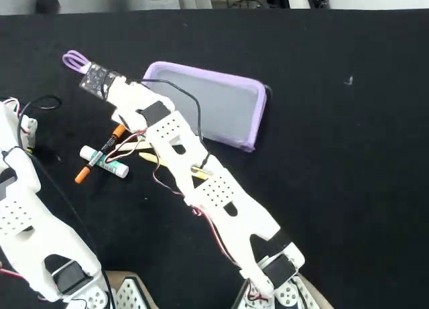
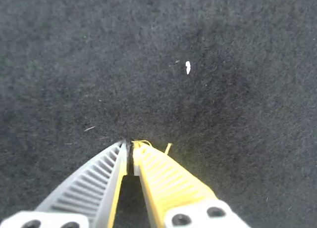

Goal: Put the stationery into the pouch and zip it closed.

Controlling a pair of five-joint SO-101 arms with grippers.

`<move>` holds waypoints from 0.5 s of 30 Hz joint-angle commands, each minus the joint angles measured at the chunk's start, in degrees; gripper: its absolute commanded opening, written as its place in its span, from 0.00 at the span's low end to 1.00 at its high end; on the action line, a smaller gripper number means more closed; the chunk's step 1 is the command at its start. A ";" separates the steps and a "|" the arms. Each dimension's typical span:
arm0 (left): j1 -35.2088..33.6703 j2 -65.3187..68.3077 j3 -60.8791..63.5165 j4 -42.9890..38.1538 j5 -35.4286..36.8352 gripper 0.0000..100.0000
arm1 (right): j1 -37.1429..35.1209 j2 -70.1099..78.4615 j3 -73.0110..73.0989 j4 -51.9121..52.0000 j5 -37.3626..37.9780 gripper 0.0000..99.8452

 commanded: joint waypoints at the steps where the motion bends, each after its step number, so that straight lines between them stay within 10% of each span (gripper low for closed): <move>1: -2.68 2.20 -1.80 -0.53 0.53 0.03 | 1.76 -6.02 -3.21 7.30 0.88 0.19; 15: -2.51 2.20 -1.89 -0.62 0.53 0.03 | 7.56 -11.82 -3.56 34.20 14.51 0.19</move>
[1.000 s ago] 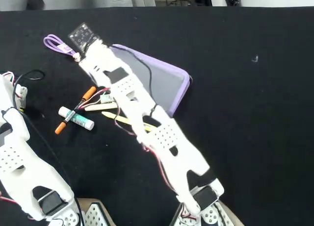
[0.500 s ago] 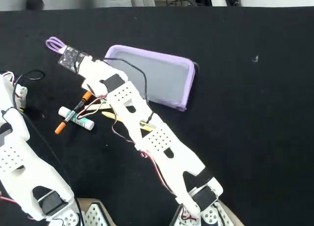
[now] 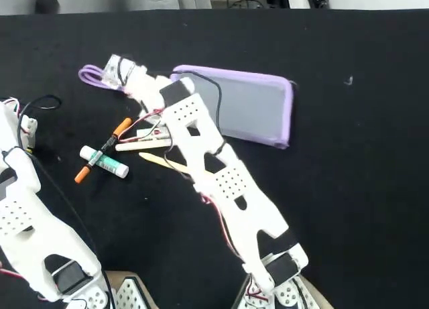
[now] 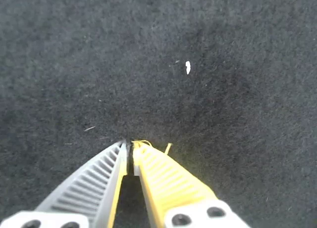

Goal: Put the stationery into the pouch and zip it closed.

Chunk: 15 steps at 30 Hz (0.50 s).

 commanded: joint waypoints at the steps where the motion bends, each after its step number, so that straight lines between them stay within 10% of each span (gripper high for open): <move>1: -2.51 2.20 -1.89 -0.62 0.53 0.03 | 1.41 -5.67 -2.59 11.96 9.05 0.19; 15: -2.42 2.20 -1.89 -0.62 0.53 0.03 | 0.18 -11.12 -2.07 -5.71 13.01 0.19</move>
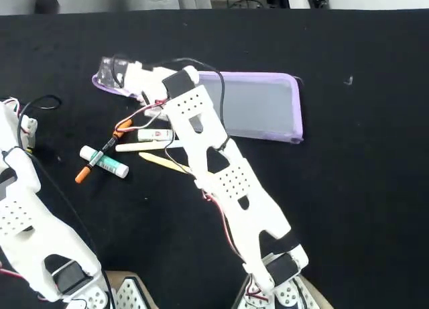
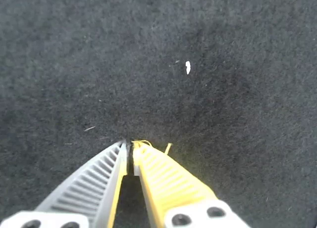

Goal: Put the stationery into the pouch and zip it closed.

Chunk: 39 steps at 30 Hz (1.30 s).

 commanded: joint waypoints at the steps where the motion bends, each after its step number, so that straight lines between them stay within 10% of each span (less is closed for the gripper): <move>1: -2.42 2.20 -1.89 -0.62 0.53 0.03 | -0.44 -3.21 -1.63 -14.42 -1.41 0.19; 15: -2.42 2.11 -1.89 -0.62 0.53 0.03 | -3.08 12.09 -1.45 -36.66 -16.35 0.19; 39: -2.42 2.11 -1.89 -0.62 0.53 0.03 | -2.20 5.76 -1.45 7.38 7.30 0.10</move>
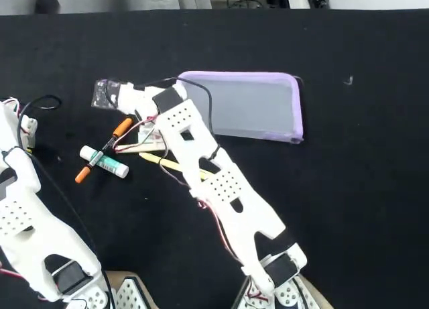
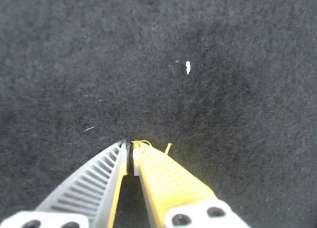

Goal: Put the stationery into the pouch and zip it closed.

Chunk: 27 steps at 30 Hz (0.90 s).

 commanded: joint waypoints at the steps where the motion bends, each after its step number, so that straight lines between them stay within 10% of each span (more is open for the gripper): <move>1: -2.42 2.11 -1.89 -0.62 0.53 0.03 | 0.70 -4.09 -0.22 10.90 7.74 0.09; 13: -2.42 2.11 -1.89 -0.62 0.53 0.03 | 6.33 -7.60 -0.84 15.30 9.41 0.09; 27: -2.33 2.02 -1.89 -0.70 0.53 0.03 | 2.02 -10.33 -0.75 -7.47 -2.73 0.09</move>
